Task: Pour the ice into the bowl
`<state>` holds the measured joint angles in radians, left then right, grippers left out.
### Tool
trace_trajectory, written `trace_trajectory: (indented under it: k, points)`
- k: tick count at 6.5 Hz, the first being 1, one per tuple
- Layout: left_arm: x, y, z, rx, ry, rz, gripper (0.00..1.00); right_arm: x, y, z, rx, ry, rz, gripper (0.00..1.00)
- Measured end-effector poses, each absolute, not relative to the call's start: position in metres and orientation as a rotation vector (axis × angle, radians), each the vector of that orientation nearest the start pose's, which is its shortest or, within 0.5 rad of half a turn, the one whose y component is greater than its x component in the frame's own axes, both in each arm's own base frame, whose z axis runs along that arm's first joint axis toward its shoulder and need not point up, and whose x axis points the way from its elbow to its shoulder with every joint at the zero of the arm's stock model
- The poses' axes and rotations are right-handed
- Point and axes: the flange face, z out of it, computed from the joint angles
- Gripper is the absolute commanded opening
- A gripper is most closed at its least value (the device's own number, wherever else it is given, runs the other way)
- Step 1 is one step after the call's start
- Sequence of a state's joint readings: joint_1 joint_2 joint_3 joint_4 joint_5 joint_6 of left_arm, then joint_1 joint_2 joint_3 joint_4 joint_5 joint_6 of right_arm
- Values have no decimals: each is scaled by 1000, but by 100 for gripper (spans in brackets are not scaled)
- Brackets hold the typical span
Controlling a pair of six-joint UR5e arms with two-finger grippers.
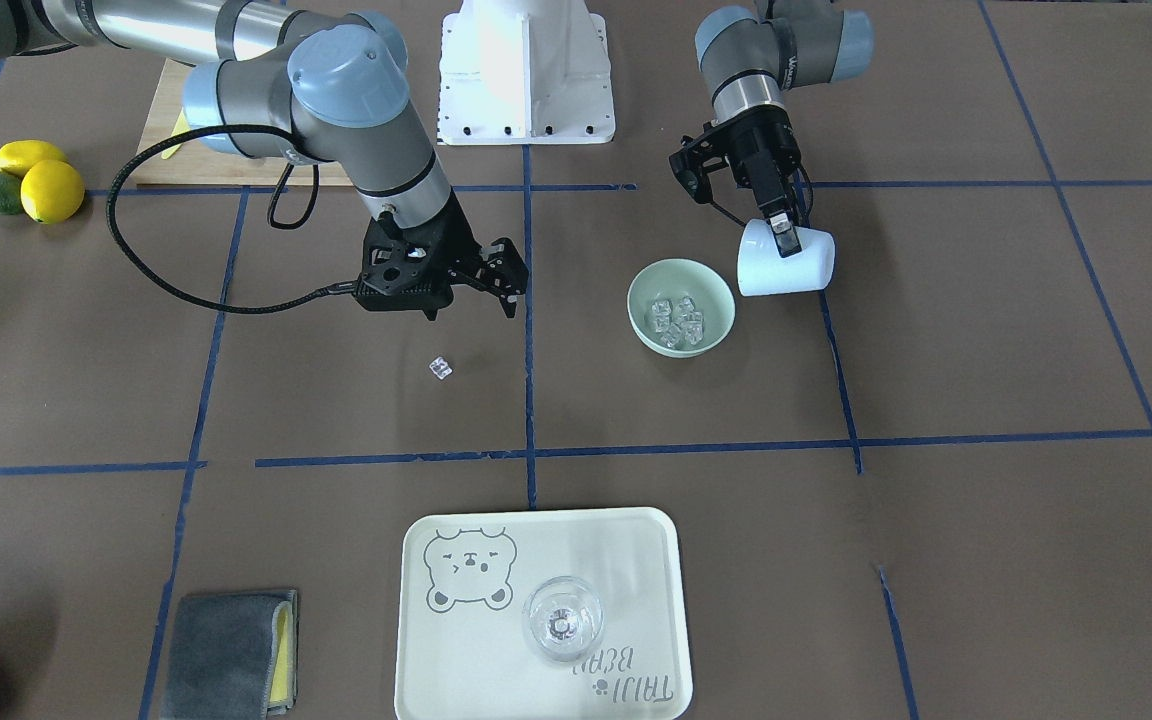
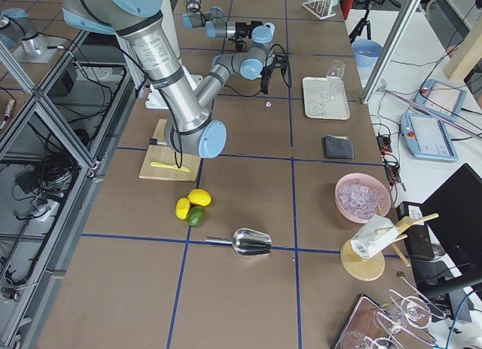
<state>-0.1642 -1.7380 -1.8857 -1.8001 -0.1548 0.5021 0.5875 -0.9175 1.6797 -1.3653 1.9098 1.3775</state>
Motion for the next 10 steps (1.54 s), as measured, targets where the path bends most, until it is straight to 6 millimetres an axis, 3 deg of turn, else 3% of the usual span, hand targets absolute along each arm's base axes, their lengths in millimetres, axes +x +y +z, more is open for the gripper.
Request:
trace_trajectory:
  k: [4, 8, 10]
  points:
    - [446, -309, 329, 1260, -869, 924, 0, -508, -457, 197, 78, -1009, 196, 100]
    - [430, -303, 308, 1390, -476, 856, 0, -510, -456, 194, 79, -1013, 195, 100]
    - [417, -297, 308, 1402, -179, 712, 0, -510, -455, 192, 80, -1016, 194, 100]
